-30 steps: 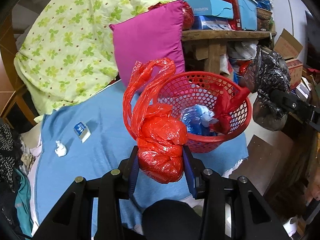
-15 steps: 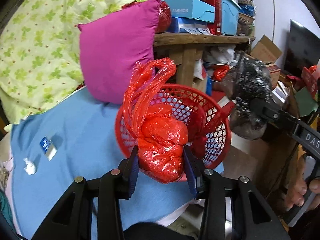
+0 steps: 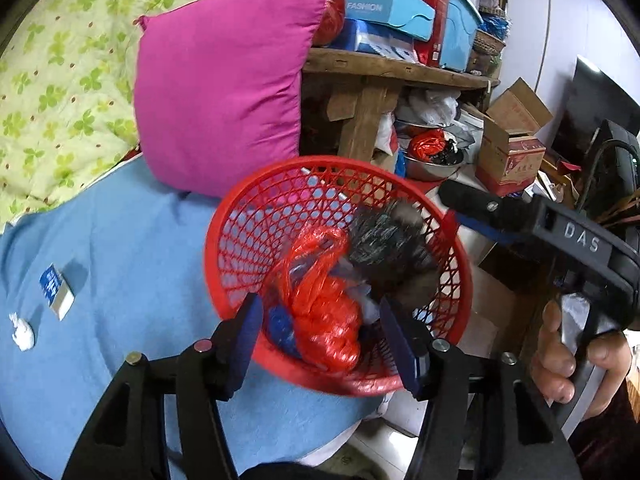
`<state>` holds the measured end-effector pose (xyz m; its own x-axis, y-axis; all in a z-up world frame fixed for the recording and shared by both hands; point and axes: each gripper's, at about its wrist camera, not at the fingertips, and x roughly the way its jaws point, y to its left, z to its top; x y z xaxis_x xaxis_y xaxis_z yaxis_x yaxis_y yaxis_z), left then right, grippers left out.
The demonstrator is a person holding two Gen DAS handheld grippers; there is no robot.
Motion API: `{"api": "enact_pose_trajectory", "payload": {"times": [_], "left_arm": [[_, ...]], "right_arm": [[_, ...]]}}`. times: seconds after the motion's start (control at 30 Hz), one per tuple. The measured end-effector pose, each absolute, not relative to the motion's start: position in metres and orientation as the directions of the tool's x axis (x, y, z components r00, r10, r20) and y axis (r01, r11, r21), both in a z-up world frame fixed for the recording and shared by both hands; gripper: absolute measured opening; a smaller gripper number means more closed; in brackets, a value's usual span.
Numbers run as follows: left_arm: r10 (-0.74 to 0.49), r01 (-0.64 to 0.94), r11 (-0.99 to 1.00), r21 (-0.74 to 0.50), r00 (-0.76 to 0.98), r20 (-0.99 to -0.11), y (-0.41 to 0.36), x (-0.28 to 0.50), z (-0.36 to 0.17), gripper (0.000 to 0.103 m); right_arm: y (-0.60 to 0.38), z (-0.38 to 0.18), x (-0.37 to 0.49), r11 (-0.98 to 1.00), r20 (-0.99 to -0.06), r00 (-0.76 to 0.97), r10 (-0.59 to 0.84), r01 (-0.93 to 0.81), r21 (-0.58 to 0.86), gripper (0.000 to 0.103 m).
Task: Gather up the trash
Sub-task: 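Lower both bags into the red basket and open both tools, then move both open tools back toward the white tissue and blue toothpaste box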
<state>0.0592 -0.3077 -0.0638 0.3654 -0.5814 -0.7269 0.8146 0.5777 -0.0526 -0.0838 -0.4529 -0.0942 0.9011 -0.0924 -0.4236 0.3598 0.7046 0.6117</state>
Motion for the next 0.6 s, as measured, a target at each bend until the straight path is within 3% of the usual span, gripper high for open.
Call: {"api": "enact_pose_trajectory", "payload": {"times": [0.27,0.6], "left_arm": [[-0.556,0.767,0.639,-0.066,0.401,-0.728,-0.243,0.058,-0.082,0.064],[-0.476,0.625,0.776,-0.082,0.495,-0.727,-0.138,0.072,-0.107,0.064]], "right_arm": [[-0.432,-0.082,-0.101,0.745,-0.402,0.908,-0.122,0.351,0.567,0.06],[-0.369,-0.046,-0.082,0.824,-0.359,0.932,-0.048,0.24,0.513,0.06]]}}
